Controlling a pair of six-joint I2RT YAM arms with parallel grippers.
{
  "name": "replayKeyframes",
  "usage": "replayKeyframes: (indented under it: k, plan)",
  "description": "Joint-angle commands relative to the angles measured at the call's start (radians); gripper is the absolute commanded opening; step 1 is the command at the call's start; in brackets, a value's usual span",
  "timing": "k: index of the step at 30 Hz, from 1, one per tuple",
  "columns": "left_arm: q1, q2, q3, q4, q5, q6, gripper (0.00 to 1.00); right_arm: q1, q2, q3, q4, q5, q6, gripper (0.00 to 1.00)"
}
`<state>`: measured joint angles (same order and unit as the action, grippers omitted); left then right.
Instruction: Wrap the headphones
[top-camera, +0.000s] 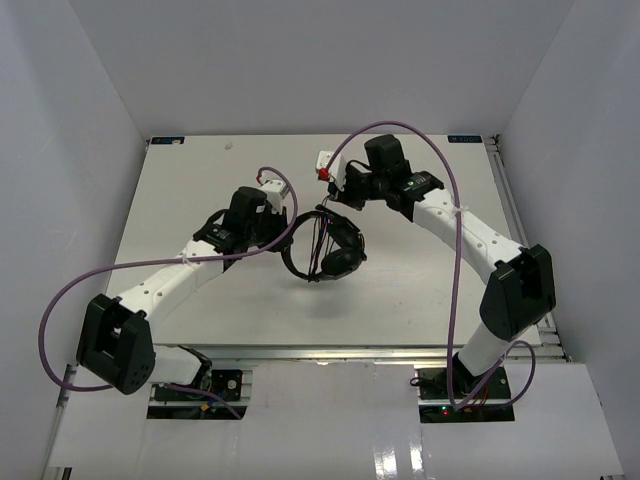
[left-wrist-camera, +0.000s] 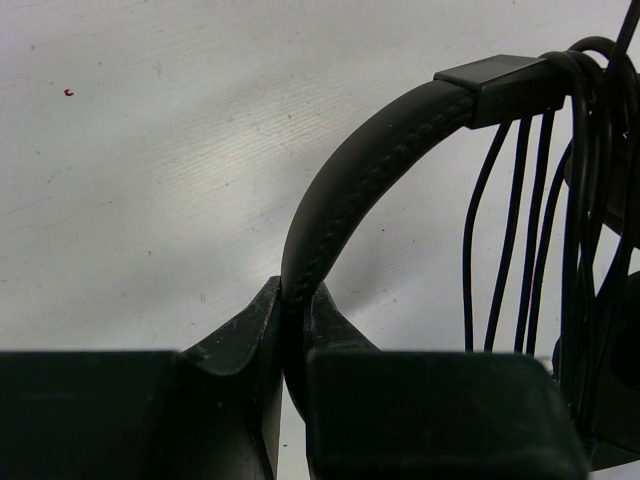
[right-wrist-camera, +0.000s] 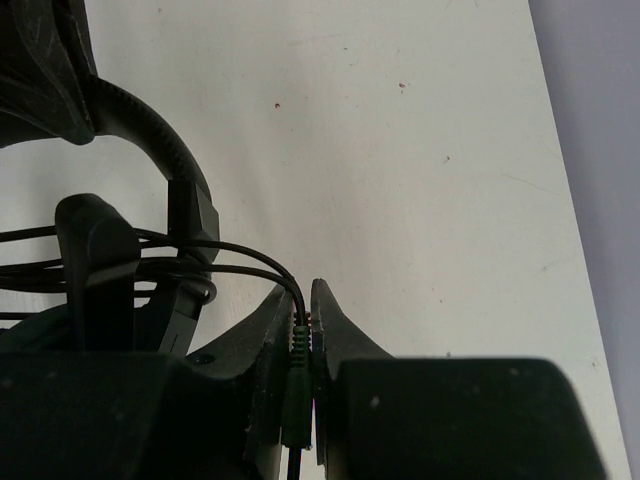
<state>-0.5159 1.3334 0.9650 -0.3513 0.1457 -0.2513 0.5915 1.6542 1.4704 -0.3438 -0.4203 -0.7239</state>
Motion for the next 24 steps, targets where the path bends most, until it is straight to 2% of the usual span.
replayKeyframes:
  k: [1,4,7,8,12,14,18,24]
  plan:
    - [-0.007,-0.044,0.049,-0.036,0.053,-0.011,0.00,-0.039,-0.061,-0.032,0.047,-0.100,0.024,0.16]
    - [-0.007,-0.026,0.070,-0.064,0.003,-0.033,0.00,-0.057,-0.080,-0.049,0.047,-0.131,0.038,0.20]
    - [-0.006,0.006,0.082,-0.091,-0.026,-0.047,0.00,-0.081,-0.100,-0.075,0.048,-0.141,0.047,0.30]
    - [-0.006,0.015,0.084,-0.096,-0.028,-0.048,0.00,-0.090,-0.106,-0.087,0.048,-0.144,0.049,0.35]
    - [-0.006,0.050,0.119,-0.136,-0.040,-0.045,0.00,-0.135,-0.160,-0.168,0.047,-0.168,0.044,0.68]
    - [-0.004,0.075,0.145,-0.155,-0.045,-0.043,0.00,-0.162,-0.205,-0.204,0.048,-0.182,0.038,0.79]
    - [-0.004,0.122,0.182,-0.189,-0.054,-0.043,0.00,-0.207,-0.270,-0.270,0.048,-0.216,0.029,0.89]
    - [0.000,0.202,0.229,-0.221,-0.068,-0.045,0.00,-0.253,-0.430,-0.410,-0.018,-0.308,-0.047,0.96]
